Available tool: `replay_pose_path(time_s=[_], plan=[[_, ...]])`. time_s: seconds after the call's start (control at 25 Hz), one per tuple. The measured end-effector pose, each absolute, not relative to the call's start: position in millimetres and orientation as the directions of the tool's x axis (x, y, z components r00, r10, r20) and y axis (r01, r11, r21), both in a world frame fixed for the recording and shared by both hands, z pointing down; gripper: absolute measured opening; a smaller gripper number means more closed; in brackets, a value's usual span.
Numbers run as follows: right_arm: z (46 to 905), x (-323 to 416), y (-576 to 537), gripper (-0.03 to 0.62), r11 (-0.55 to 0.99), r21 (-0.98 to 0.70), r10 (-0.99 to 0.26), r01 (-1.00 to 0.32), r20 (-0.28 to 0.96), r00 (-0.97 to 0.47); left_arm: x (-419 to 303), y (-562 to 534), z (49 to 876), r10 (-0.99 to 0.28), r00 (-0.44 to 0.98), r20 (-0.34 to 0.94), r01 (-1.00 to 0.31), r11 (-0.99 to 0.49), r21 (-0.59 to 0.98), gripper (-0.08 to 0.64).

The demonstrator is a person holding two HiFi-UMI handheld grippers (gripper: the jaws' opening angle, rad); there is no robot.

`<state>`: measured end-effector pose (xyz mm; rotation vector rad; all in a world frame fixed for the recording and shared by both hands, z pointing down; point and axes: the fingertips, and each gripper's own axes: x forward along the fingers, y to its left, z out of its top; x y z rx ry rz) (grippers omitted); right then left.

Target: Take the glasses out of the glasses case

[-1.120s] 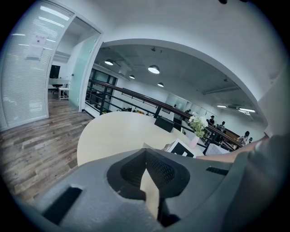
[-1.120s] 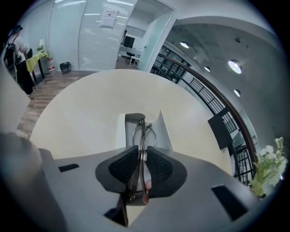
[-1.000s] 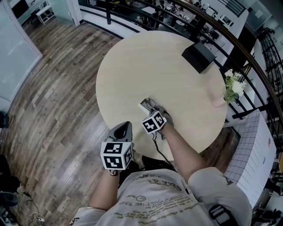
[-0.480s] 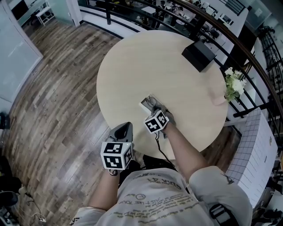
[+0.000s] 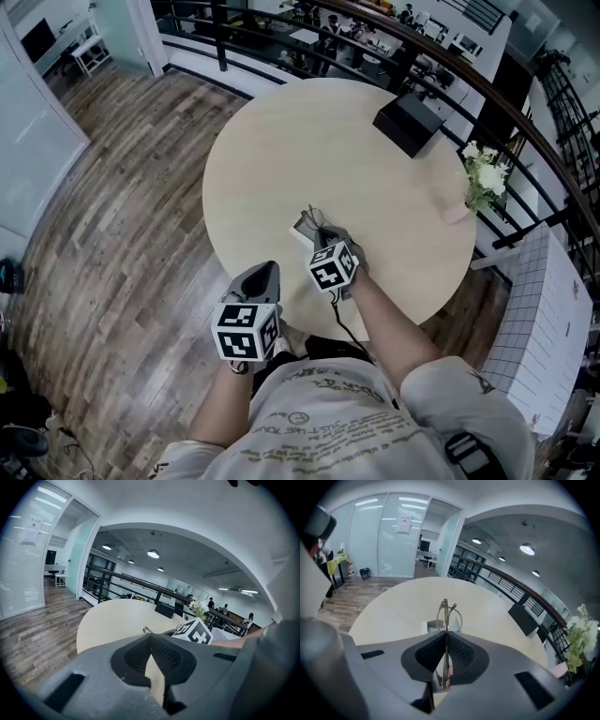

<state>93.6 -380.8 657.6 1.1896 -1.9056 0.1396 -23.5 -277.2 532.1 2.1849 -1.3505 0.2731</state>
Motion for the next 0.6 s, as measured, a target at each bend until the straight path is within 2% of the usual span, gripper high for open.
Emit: replay_pose_path(time_s=[0.32,0.6], plan=[[566,91,-366,0.028,0.414,0.165,-0.823,-0.895,0.487,-0.291,-13,-280,508,-0.777,0.480,0.408,-0.875,-0.386,0.293,0.012],[473,109,-343,0.028,0.309,0.053,-0.921,-0.950,0.268,-0.284,5,-284,477,-0.792,0.508,0.340,-0.860,-0.447,0.245,0.012]])
